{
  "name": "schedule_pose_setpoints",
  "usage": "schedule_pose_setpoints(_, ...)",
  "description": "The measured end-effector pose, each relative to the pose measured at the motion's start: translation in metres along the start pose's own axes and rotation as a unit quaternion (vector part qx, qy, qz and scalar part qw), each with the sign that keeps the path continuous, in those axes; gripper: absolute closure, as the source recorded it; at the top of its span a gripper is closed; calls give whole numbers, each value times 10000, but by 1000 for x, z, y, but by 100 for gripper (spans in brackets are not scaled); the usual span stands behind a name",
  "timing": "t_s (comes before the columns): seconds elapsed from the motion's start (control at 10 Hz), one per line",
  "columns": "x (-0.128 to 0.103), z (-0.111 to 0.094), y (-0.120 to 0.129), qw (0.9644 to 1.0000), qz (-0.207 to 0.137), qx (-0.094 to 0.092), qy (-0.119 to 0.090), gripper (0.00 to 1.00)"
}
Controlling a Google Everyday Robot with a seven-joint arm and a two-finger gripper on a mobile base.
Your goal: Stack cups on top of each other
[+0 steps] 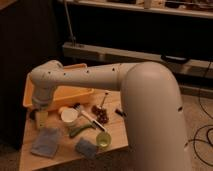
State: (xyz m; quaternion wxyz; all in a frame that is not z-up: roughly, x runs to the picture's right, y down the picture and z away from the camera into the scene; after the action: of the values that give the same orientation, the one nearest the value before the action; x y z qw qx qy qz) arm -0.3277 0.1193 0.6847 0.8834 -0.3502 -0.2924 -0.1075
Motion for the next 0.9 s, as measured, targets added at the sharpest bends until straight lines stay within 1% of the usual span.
schedule_pose_setpoints(0.3, 10, 21, 10, 9998, -106, -157, 84, 20)
schedule_pose_setpoints(0.6, 5, 44, 11, 9992, -270, -250, 156, 20)
schedule_pose_setpoints(0.9, 1, 65, 6, 9982, -393, -345, 286, 20)
